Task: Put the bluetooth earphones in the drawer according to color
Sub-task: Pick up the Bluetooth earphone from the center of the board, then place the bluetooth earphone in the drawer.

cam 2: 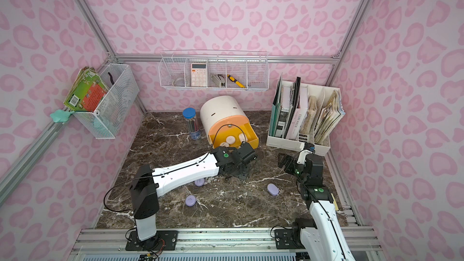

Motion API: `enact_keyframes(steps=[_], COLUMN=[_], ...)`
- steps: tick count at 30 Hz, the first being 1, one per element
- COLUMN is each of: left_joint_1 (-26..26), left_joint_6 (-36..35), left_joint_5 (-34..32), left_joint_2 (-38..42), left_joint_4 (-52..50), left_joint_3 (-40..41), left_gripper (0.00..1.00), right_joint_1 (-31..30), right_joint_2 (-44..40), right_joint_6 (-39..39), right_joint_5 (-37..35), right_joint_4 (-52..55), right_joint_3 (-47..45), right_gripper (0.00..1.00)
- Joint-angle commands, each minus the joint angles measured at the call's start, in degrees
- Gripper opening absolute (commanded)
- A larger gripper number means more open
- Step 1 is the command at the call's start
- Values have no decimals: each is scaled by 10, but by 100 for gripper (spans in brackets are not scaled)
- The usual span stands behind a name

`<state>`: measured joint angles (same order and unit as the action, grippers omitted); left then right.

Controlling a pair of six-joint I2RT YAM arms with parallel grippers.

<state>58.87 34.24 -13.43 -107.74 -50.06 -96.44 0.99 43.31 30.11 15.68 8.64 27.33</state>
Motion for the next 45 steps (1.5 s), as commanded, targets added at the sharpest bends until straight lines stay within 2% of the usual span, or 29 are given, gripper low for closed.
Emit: enact_keyframes(steps=[1, 8, 13, 20, 29, 35, 41, 45], left_joint_1=[-16, -42, -87, -142, -184, -194, -194, -194], left_joint_6=[-25, -66, -94, -110, -128, -130, -122, -123], left_joint_5=[-17, -52, -57, -40, -36, -29, -9, -5], left_joint_2=[21, 67, 78, 44, -20, -43, -39, -16], left_joint_4=[-30, -33, -6, 4, 9, 15, 2, 1], left_joint_3=[-18, -41, -38, -66, -116, -137, -155, -159], left_gripper=[48, 49, 49, 49, 49, 52, 73, 82], right_joint_1=[0, 0, 0, 0, -16, -102, -196, -251], right_joint_2=[-2, -5, -1, -4, -30, -24, 15, 43], right_joint_6=[7, 14, 23, 26, 40, 43, 35, 25], right_joint_5=[7, 13, 28, 43, 91, 69, 35, 7], right_joint_4=[-15, -20, -31, -43, -95, -134, -169, -189], right_joint_3=[-2, -9, -18, -30, -69, -82, -72, -63], right_gripper=[99, 99, 99, 99, 99, 99, 99, 99])
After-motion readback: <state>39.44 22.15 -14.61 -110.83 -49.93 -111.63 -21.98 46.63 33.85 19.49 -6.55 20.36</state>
